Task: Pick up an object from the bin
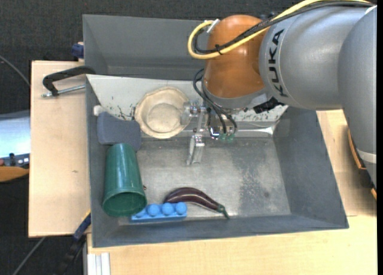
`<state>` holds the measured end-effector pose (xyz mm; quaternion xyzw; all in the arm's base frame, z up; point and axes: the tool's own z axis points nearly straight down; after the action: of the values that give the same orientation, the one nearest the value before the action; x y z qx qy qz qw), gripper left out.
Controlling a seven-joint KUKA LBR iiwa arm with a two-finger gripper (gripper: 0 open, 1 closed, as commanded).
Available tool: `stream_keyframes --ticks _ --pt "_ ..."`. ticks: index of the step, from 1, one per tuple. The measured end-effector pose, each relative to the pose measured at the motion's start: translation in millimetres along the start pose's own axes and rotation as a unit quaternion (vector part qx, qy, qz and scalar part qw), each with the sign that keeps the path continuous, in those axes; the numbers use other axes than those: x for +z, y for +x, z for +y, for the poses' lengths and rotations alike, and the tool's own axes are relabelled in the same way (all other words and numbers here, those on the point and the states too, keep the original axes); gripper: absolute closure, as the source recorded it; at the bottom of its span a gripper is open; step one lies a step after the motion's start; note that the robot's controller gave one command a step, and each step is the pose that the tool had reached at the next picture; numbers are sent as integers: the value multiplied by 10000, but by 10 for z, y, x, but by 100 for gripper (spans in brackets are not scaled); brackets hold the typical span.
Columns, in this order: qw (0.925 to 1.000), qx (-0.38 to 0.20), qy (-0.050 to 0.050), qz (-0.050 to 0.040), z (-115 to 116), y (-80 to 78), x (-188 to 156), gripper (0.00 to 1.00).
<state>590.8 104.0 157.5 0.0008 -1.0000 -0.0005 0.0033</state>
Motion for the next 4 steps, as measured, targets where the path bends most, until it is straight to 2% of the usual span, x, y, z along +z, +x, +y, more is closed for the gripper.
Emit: stream_keyframes --ticks 1,2,3,4 --pt "10000 8 -5 -43 -4 -19 -50 0" --pt "9991 -433 -6 -30 21 457 615 0" --pt "9972 -747 -9 -57 49 612 640 0" --pt "9920 -1266 -7 -17 29 988 549 0"
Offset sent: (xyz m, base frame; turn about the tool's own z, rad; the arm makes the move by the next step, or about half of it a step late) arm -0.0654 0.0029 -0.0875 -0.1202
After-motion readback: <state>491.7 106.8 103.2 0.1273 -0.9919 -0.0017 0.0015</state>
